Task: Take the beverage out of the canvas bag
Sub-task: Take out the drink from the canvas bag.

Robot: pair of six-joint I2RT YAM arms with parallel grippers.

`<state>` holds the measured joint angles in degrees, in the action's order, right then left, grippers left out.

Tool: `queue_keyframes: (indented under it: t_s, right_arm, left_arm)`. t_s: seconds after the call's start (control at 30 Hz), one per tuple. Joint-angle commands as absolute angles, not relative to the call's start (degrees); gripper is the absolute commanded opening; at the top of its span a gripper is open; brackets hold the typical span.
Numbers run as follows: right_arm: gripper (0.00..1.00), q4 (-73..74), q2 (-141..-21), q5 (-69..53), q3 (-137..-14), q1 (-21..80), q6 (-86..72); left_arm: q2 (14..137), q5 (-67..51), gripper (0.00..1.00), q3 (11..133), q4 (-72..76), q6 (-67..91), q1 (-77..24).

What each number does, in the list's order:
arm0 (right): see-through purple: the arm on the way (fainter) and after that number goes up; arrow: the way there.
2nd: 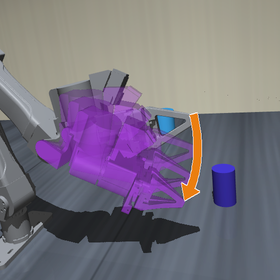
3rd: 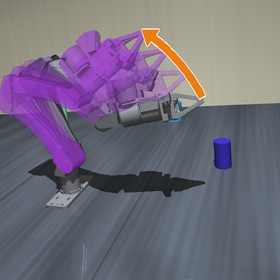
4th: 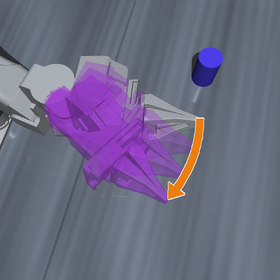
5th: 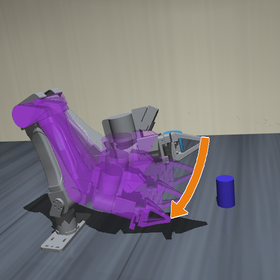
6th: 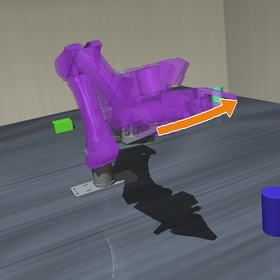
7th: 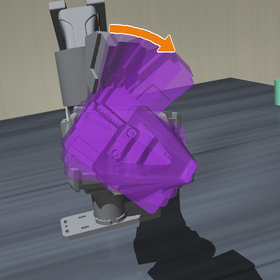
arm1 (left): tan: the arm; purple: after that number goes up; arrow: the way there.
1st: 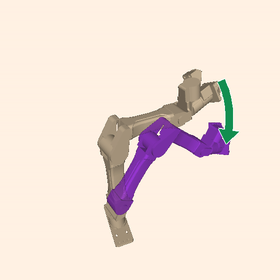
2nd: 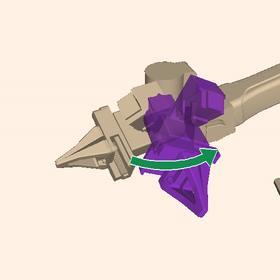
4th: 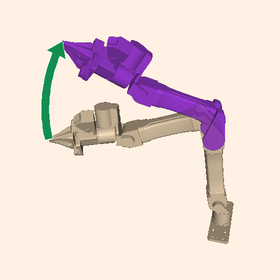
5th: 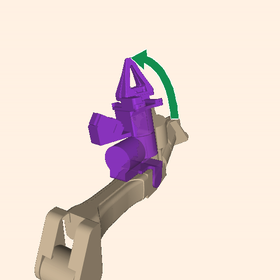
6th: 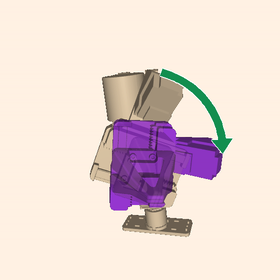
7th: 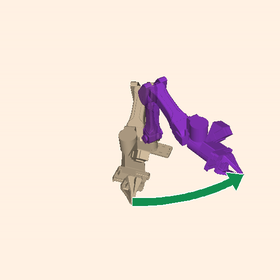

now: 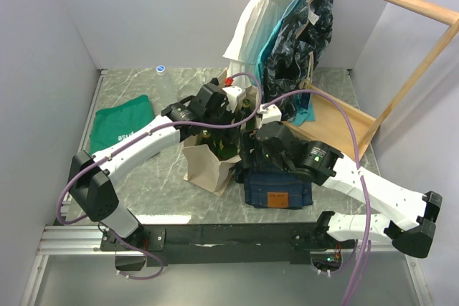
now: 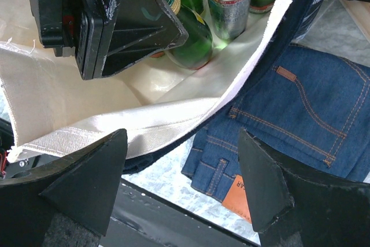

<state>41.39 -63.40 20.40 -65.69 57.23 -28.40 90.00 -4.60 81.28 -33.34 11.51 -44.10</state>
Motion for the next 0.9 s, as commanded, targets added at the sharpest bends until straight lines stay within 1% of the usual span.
queue_keyframes:
  t_s: [0.0, 0.1, 0.53, 0.73, 0.87]
  right_arm:
    - [0.82, 39.82, -62.58, 22.06, -66.71, 57.39, -27.51]
    - [0.82, 39.73, -62.4, 22.06, -66.44, 57.39, -27.69]
    - [0.83, 39.9, -62.49, 22.41, -66.88, 57.39, -27.51]
    - [0.83, 39.9, -62.4, 22.24, -66.62, 57.48, -27.6]
    - [0.83, 39.81, -62.31, 22.58, -66.71, 57.39, -27.6]
  left_arm:
    - [89.21, -5.1, 0.7, 82.0, -32.25, 11.95, -44.39]
    - [89.47, -4.92, 0.67, 82.27, -32.61, 11.69, -44.47]
    - [87.89, -4.39, 0.73, 81.83, -32.52, 12.04, -44.47]
    - [88.42, -4.57, 0.67, 81.83, -32.61, 12.04, -44.39]
    - [88.68, -4.22, 0.67, 82.0, -33.31, 12.13, -44.47]
